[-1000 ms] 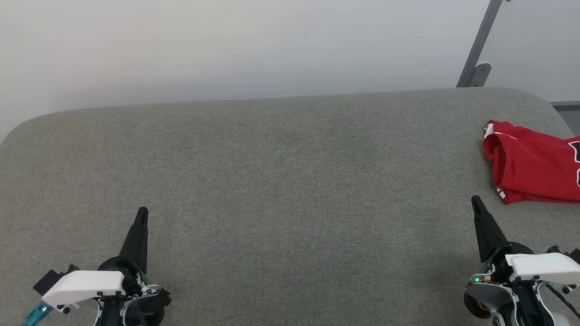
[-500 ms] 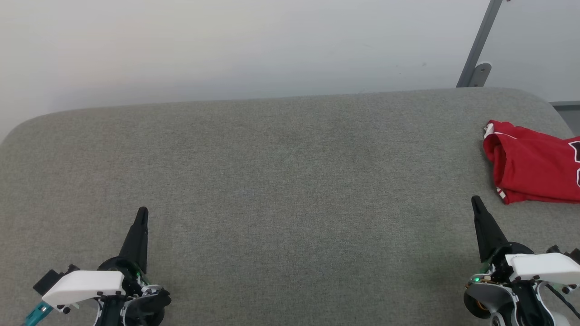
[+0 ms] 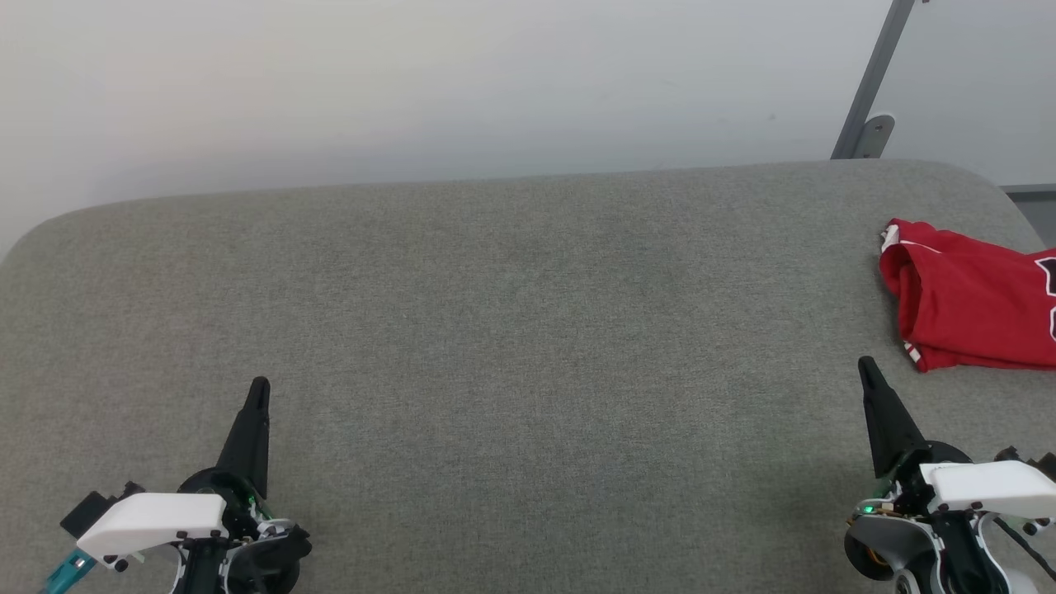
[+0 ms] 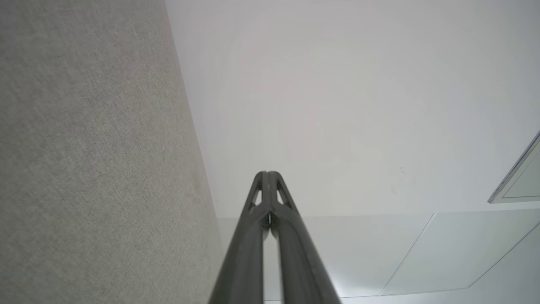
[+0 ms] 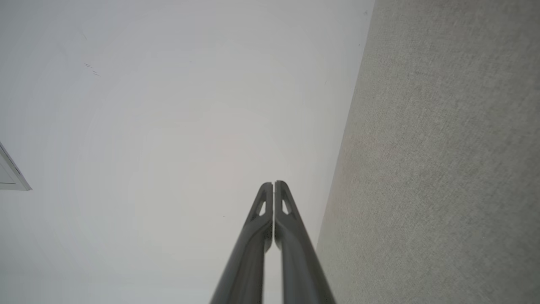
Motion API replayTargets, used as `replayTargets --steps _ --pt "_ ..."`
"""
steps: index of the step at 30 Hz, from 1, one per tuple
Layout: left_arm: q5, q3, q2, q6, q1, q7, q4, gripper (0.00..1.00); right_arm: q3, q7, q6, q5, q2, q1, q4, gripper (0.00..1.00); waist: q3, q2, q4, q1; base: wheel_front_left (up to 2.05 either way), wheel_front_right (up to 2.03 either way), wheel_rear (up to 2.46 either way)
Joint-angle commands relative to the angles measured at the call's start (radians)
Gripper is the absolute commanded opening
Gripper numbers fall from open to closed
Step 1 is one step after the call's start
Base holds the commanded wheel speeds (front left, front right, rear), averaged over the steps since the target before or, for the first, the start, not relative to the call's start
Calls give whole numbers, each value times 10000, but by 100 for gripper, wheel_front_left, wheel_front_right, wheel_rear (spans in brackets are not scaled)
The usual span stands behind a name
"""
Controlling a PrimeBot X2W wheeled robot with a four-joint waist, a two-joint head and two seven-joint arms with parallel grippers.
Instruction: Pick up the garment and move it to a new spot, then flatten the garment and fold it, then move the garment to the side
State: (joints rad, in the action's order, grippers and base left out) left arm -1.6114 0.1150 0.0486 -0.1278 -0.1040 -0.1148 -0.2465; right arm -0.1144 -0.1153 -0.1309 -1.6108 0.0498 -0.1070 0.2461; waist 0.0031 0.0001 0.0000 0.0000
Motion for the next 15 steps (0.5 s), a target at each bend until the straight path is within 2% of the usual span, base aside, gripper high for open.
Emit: replayTargets --steps 1,15 --pt "-15 -4 10 -53 -127 -35 3 0 -3 -10 3 -39 -15 -42 -32 0 0 -1 0 0 0 0 0" --pt "-14 -3 11 -54 -127 -36 4 0 -6 -9 3 -40 -15 -42 -33 0 0 -1 0 0 0 0 0"
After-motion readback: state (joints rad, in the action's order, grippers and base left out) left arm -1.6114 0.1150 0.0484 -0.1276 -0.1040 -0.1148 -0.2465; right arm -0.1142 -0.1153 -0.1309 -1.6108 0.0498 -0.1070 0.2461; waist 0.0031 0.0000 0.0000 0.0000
